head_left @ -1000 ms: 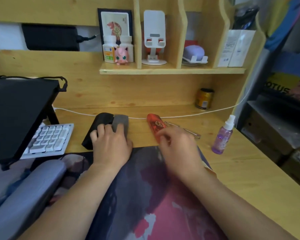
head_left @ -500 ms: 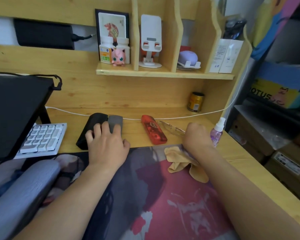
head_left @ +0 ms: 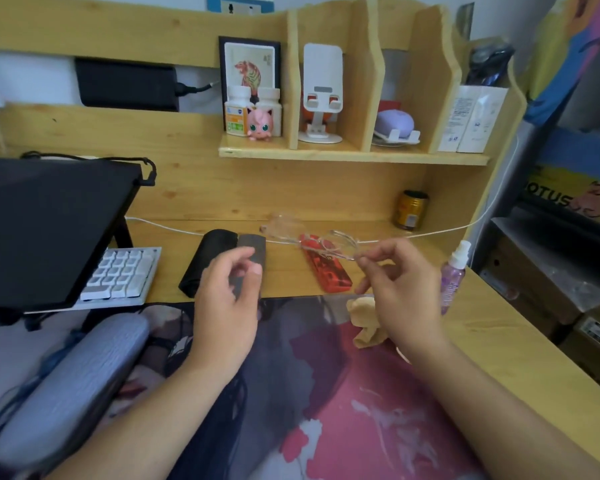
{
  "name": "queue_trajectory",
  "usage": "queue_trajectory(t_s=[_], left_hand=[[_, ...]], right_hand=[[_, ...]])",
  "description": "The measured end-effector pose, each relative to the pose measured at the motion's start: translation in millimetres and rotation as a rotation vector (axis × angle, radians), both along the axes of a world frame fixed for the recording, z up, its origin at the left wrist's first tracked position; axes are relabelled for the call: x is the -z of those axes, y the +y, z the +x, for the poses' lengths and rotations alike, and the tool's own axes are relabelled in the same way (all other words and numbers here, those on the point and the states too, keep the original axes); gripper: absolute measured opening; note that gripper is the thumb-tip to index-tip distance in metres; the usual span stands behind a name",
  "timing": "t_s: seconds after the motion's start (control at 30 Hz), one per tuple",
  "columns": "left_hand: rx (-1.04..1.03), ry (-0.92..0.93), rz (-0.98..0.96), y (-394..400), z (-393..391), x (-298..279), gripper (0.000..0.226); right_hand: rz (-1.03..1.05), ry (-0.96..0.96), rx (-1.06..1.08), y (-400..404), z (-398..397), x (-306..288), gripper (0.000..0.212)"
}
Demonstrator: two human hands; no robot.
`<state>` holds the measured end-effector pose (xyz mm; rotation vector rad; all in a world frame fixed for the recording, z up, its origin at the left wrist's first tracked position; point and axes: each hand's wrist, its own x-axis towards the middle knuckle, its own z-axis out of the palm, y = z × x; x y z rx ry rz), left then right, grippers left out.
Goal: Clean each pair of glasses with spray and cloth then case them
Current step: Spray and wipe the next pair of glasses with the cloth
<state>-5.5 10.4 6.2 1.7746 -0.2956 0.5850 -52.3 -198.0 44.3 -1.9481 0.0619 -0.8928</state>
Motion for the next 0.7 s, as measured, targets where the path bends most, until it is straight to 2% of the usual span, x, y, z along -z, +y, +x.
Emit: queue_trajectory(t_s=[0.2,0.37,0.43,0.5,0.57,0.63,0.7], left_hand=[[0.027,0.004,-0.178,23.2,-11.4,-13.3,0.016],[0.067,0.019,-0.263,23.7,-9.4,-16.0,0.017],[0.088,0.025,-0.317,23.3,-10.2,-16.6,0.013],[0.135,0.061,-0.374,19.6,-12.2,-18.3,0.011],[0.172,0.088,-0.400,15.1,-15.3,-20.7,0.014],[0.194,0.090,-0.413,13.3,-17.5,-23.8,0.016],[0.235,0.099,-0.450,13.9,-19.2,-28.4,0.015]], right_hand=[[-0.149,-0.172,-0.063,10.4,-12.0,9.9,0.036],[-0.141,-0.203,-0.087,8.6,-14.4,10.3,0.028],[-0.003,-0.085,-0.113,11.4,-14.1,10.1,0.022],[0.256,0.044,-0.219,16.7,-11.6,10.1,0.019],[0.438,0.060,-0.290,19.9,-8.7,8.9,0.021],[0.498,0.029,-0.292,19.9,-6.3,7.4,0.021],[0.455,0.013,-0.264,16.7,-6.4,3.5,0.017]])
